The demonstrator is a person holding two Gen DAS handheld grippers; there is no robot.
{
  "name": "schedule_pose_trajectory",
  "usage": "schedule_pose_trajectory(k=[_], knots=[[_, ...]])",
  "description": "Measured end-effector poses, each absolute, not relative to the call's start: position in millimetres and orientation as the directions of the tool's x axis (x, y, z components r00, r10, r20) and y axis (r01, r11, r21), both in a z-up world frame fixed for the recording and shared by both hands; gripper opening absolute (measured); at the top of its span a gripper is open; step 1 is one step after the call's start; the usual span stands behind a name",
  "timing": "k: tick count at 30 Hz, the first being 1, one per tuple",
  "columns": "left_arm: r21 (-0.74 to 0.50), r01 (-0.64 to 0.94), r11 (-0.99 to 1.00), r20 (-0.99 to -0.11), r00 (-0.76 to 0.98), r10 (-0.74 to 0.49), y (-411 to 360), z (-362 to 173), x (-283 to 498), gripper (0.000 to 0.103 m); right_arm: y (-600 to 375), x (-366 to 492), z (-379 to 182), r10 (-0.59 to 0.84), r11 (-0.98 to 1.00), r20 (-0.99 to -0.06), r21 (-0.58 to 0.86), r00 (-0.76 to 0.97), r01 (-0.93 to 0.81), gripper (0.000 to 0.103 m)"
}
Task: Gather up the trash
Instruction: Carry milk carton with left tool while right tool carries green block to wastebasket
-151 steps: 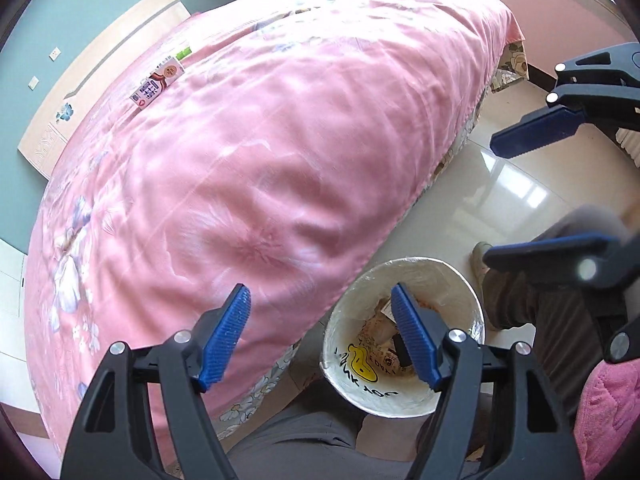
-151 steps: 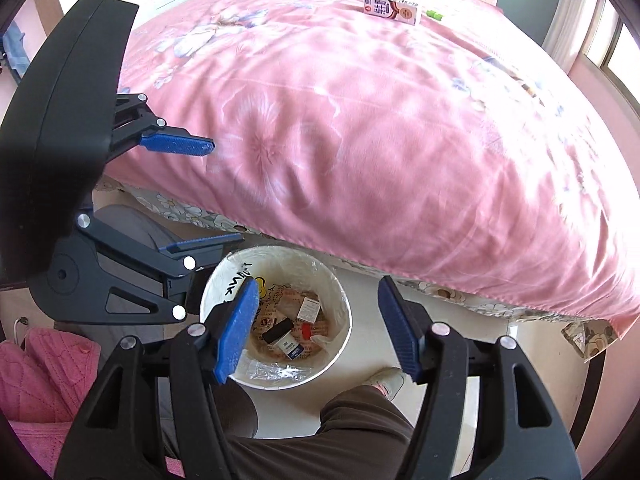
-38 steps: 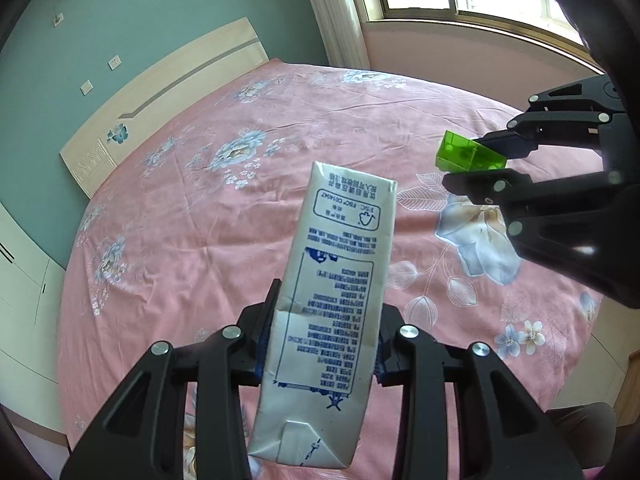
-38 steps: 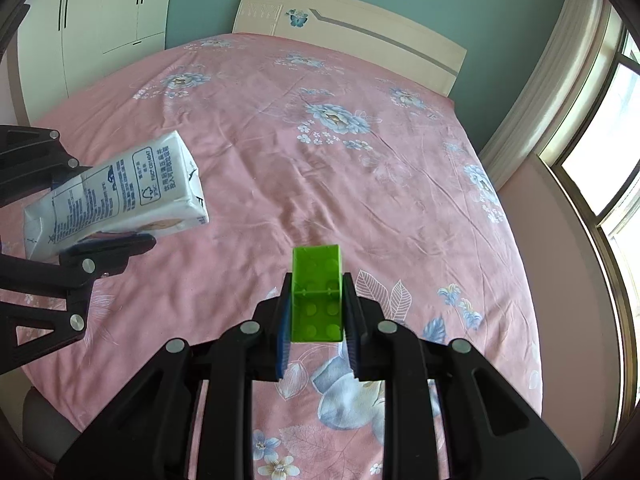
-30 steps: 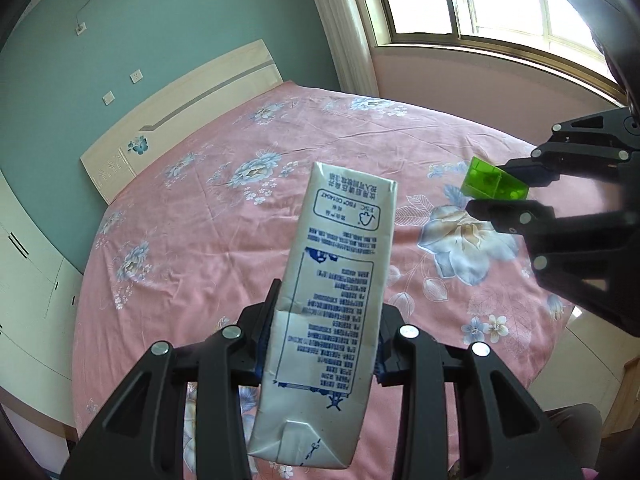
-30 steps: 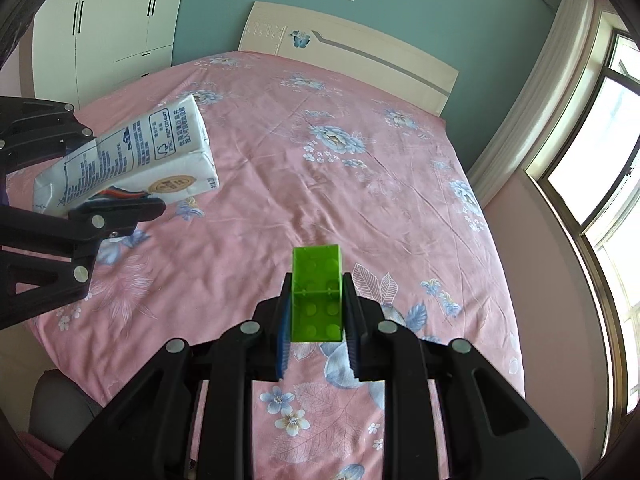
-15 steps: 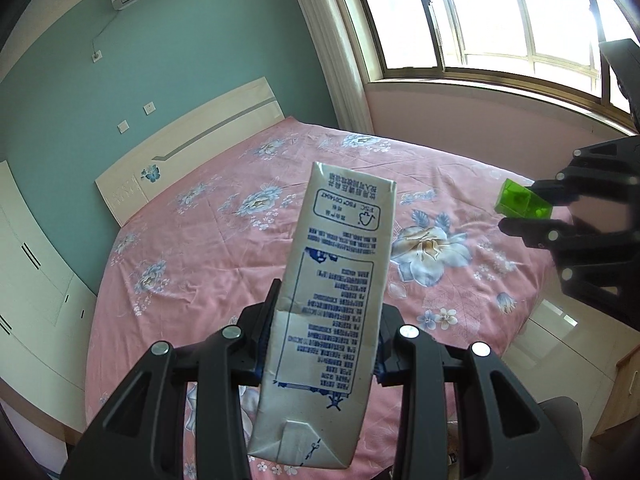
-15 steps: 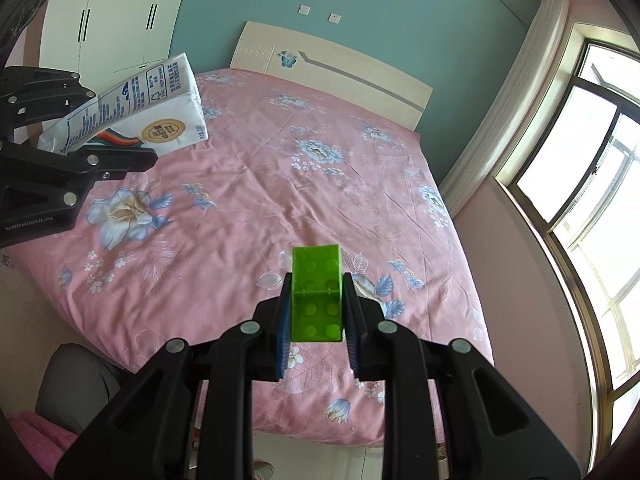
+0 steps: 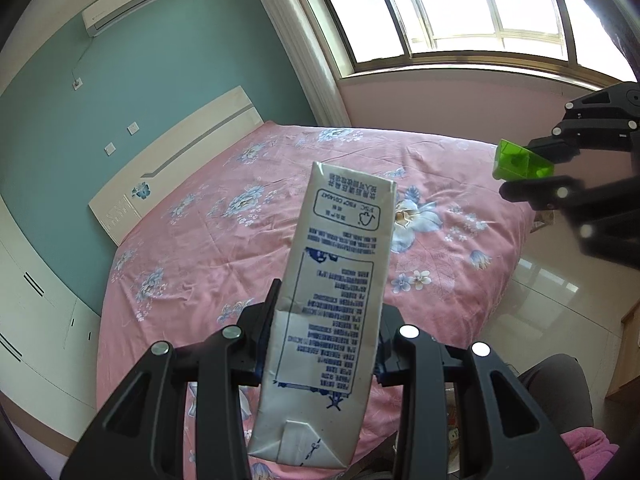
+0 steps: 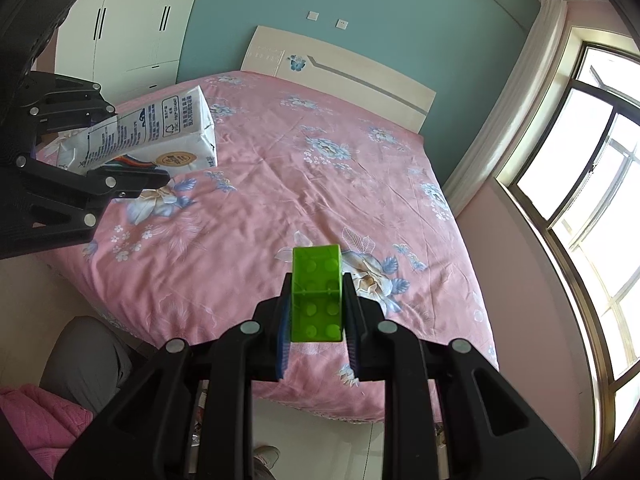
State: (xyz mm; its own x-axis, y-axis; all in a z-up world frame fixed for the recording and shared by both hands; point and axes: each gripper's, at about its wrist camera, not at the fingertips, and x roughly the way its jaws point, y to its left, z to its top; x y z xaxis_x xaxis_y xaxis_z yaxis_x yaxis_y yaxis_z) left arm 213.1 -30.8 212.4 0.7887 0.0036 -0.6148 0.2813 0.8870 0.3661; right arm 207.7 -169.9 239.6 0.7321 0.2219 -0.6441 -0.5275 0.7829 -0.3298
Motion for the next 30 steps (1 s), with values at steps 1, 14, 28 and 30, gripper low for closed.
schedule_pose_trajectory(k=[1,14,28,30], knots=[[0.376,0.292,0.88,-0.618,0.786,0.003,-34,207,208,0.04,-170,204,236,0.226,0.781,-0.646,-0.327,0.729,-0.532,0.024],[0.417,0.389,0.821,-0.678,0.735,-0.003,-49,130,177,0.04,-167,173,165,0.272,0.758,-0.718,-0.251,0.64,-0.603,0.024],[0.359,0.44,0.823,-0.772,0.635,-0.003,-40,50,164,0.04,-153,152,95,0.283,0.727,-0.781,-0.204,0.556,-0.655,0.024],[0.346,0.449,0.824,-0.788,0.616,-0.004,-39,37,162,0.04,-150,151,83,0.283,0.72,-0.794,-0.195,0.538,-0.666,0.024]])
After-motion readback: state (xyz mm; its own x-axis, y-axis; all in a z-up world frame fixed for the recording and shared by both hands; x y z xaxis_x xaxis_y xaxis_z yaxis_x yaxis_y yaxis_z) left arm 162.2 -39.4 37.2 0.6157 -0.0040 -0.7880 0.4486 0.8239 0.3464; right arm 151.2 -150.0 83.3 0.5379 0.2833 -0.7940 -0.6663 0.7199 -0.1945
